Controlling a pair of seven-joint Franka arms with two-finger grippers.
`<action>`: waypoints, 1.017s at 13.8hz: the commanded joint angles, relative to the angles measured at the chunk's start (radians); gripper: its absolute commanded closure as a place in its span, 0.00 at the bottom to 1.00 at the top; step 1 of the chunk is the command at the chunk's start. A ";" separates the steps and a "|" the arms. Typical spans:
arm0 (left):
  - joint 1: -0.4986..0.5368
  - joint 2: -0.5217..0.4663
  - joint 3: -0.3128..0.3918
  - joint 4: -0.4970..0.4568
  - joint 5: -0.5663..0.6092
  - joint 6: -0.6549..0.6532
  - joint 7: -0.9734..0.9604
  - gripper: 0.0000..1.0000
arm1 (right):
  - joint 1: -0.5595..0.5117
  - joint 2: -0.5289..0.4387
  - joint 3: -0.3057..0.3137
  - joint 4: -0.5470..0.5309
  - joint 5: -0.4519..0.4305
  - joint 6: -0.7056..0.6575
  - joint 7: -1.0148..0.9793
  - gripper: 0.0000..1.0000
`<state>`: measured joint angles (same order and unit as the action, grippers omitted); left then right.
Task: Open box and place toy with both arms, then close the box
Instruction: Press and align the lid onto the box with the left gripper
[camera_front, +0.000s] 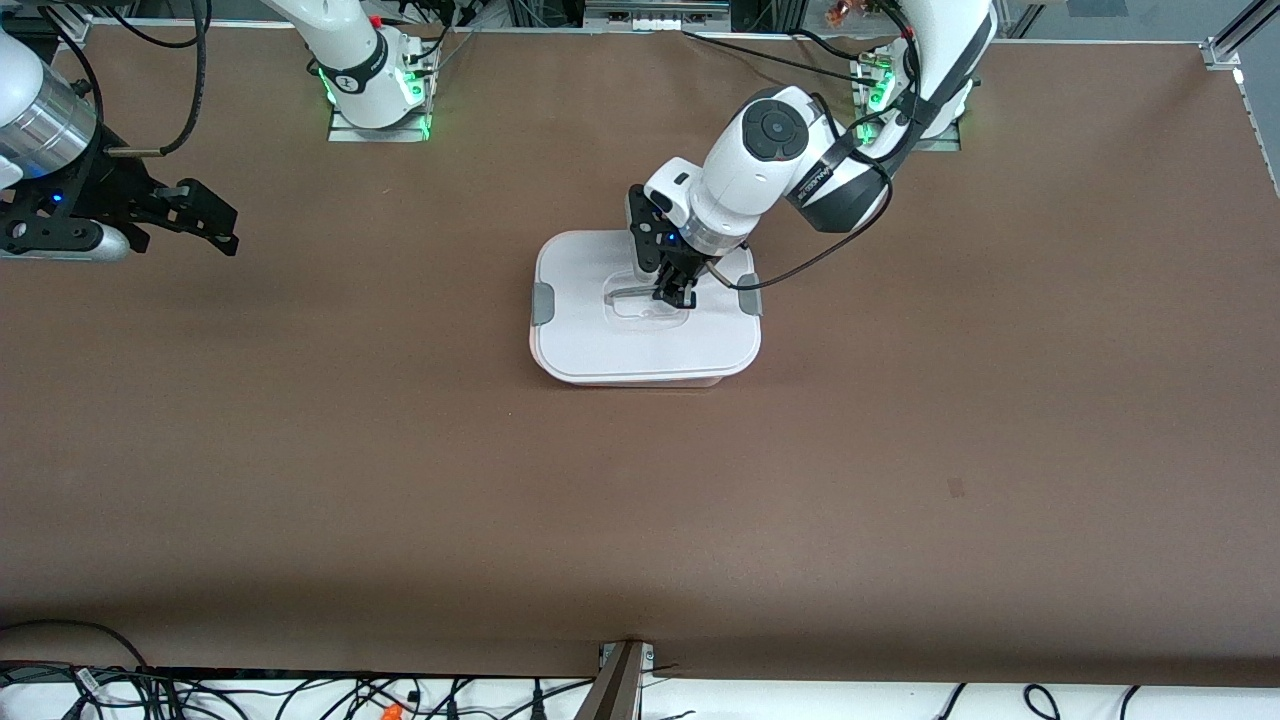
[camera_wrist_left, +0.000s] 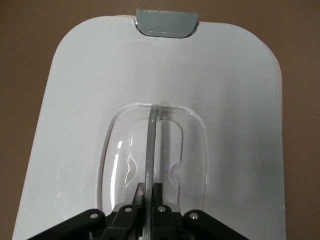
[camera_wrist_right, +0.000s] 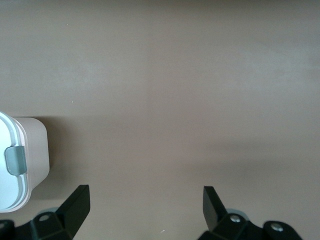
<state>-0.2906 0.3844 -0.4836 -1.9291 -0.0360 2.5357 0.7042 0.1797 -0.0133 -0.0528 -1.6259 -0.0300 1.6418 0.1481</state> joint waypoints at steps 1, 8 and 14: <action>-0.010 0.027 -0.003 0.019 -0.019 0.014 -0.034 1.00 | 0.006 0.006 0.001 0.023 -0.013 -0.022 0.008 0.00; -0.015 0.044 -0.003 0.041 -0.019 0.012 -0.043 1.00 | 0.006 0.006 0.001 0.023 -0.013 -0.022 0.010 0.00; -0.015 0.045 -0.003 0.027 -0.018 -0.017 -0.049 1.00 | 0.006 0.006 0.001 0.023 -0.013 -0.022 0.010 0.00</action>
<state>-0.2933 0.4052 -0.4840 -1.9070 -0.0360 2.5364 0.6707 0.1800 -0.0132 -0.0528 -1.6259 -0.0300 1.6418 0.1481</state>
